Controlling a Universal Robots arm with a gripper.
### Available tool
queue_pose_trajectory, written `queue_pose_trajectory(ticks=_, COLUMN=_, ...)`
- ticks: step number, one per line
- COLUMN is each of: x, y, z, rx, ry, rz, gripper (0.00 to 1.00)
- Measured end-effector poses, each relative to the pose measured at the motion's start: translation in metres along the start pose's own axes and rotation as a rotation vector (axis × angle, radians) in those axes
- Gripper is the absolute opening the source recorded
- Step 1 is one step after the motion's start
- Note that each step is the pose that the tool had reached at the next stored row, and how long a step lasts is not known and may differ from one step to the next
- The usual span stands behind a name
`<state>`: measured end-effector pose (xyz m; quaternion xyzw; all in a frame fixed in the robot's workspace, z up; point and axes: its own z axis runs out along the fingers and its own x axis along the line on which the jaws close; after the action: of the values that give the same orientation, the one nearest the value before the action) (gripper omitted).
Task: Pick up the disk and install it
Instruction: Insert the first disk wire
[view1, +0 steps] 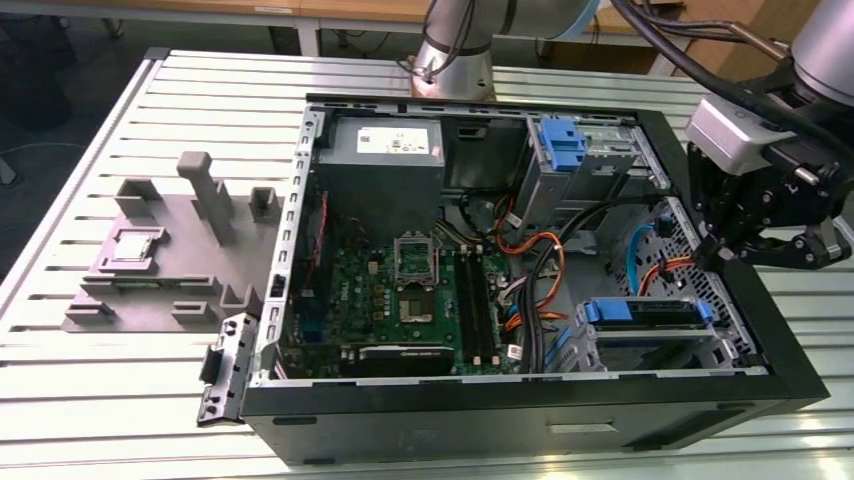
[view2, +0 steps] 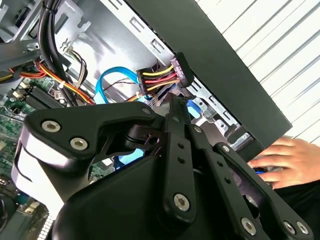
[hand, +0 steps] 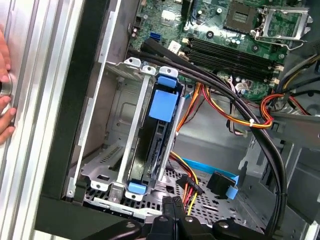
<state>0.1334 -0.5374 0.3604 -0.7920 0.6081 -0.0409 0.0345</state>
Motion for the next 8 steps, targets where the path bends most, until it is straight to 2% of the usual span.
queue_pose_trajectory(ticks=5, x=-0.0007, y=-0.0009, z=0.0002, rx=0.0135, ry=0.0055, rz=-0.003, gripper=0.1)
queue_pose_trajectory(ticks=8, x=-0.0023, y=-0.0018, z=0.0003, rx=0.0177, ry=0.0072, rz=-0.003, gripper=0.1)
